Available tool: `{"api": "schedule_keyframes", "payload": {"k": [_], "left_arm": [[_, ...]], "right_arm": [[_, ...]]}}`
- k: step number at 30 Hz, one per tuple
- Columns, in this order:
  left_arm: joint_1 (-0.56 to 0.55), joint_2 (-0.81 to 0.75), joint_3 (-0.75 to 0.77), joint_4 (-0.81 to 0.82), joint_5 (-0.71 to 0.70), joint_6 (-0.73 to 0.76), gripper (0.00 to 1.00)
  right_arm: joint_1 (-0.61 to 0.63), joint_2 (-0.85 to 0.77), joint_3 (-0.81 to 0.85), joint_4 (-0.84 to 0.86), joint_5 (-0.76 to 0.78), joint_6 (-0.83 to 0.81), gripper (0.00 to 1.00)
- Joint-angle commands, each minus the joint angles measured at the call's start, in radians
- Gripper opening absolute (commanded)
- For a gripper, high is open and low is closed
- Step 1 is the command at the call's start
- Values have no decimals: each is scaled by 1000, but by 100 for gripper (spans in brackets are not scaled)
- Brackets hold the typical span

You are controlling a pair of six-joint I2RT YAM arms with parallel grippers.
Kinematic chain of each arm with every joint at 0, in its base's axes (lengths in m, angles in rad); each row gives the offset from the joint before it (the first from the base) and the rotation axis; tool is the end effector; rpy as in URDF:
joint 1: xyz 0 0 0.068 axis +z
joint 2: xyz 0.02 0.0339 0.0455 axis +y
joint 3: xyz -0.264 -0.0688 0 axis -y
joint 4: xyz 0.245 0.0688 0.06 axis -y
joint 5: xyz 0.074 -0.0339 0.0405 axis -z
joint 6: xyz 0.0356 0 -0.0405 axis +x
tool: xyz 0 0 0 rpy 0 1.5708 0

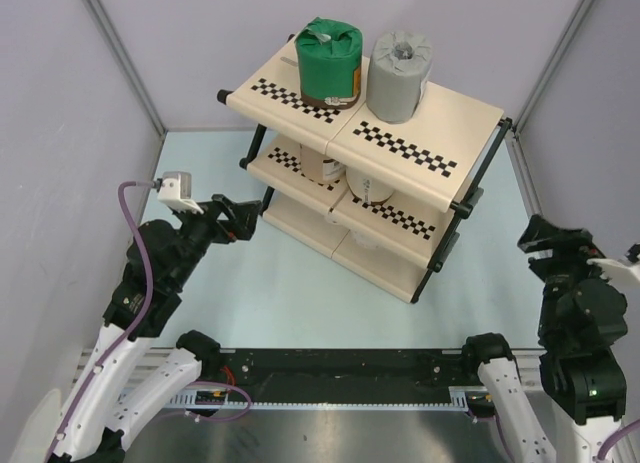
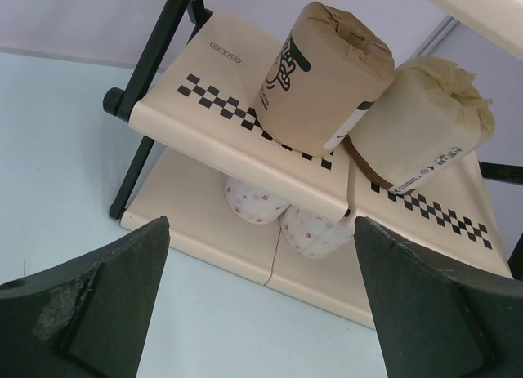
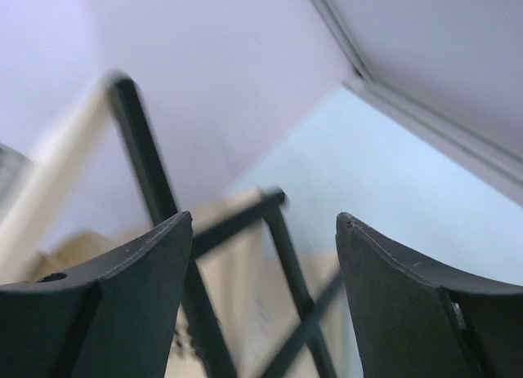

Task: Place and organize the paper towels onto the shelf

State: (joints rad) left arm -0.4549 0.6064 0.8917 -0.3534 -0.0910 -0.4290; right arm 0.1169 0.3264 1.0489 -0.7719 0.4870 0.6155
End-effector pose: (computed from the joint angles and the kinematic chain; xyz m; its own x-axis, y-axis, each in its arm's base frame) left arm 0.1186 -0.0544 0.3830 -0.2037 -0.3615 -0.9098 0.2984 0.8622 -0.4094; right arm 0.0212 -0.0143 0.4000 0.1685 0.5335 -0.8288 0.3232 0.7645 0.5578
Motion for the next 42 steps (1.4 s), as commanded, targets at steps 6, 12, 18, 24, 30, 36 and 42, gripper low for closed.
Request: {"api": "schedule_keyframes", "payload": {"k": [6,12,18,24,30,36,42], "left_arm": [[7,-43,36,-21,19,-16,99],[7,-86,38,-55,2,-19,99],[7,-97,38,-59,10,-47,99],[7,-111,42,-70,11,-53,99],[7,-122,41,-81,-1,-51,99],[7,-119,50,-91,-9,-37,99],[7,-114,53,-96,-10,-33,99]], "right_arm": [[13,391,242,661,-162,-282,20],[10,585,425,760,-344,-355,0],[10,900,759,625,-579,-332,0],[17,1089,899,591,-622,-313,0],[17,1181,947,550,-649,-307,0],[12,1209,929,530,-804,-324,0],[13,1171,820,572,-921,-329,0]]}}
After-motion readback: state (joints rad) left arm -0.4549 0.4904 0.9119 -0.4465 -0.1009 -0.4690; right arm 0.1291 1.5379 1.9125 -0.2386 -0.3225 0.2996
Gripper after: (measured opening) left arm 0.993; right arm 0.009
